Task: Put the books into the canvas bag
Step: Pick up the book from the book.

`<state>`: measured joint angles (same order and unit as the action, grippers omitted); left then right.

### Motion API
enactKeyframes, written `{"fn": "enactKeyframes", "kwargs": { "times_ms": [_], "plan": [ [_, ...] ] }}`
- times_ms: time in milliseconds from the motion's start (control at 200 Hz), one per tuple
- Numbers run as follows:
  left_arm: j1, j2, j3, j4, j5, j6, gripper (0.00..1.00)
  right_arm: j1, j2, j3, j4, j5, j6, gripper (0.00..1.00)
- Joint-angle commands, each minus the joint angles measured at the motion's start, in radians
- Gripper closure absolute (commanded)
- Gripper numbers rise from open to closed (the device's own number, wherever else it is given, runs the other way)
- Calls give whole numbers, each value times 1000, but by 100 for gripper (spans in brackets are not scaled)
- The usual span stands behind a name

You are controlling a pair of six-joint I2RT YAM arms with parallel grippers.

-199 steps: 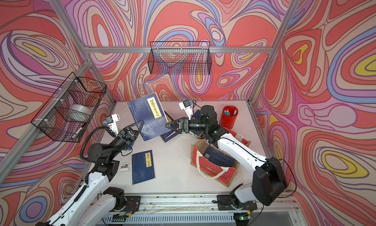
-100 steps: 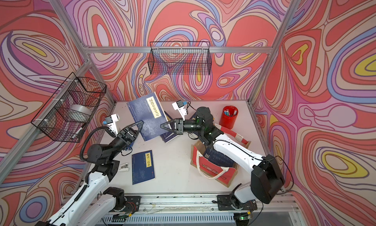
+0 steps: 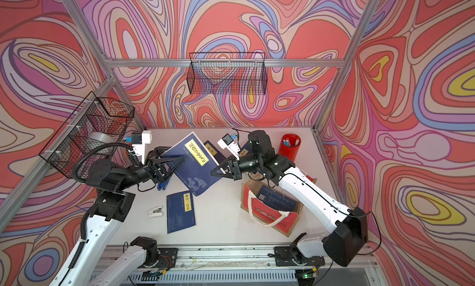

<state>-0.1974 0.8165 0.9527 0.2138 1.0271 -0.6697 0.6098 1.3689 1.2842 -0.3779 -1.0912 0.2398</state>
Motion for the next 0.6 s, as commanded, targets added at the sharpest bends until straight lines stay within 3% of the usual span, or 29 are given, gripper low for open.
{"fn": "enactKeyframes", "kwargs": {
  "times_ms": [0,105,596],
  "plan": [
    [-2,25,81,-274,99,214,29,-1,-6,18,-230,-29,-176,100],
    [-2,38,135,-454,91,346,38,-4,-10,30,-287,-30,-223,100],
    [-1,93,228,-795,126,567,63,-30,11,136,-468,-26,-343,100]
  ]
}}
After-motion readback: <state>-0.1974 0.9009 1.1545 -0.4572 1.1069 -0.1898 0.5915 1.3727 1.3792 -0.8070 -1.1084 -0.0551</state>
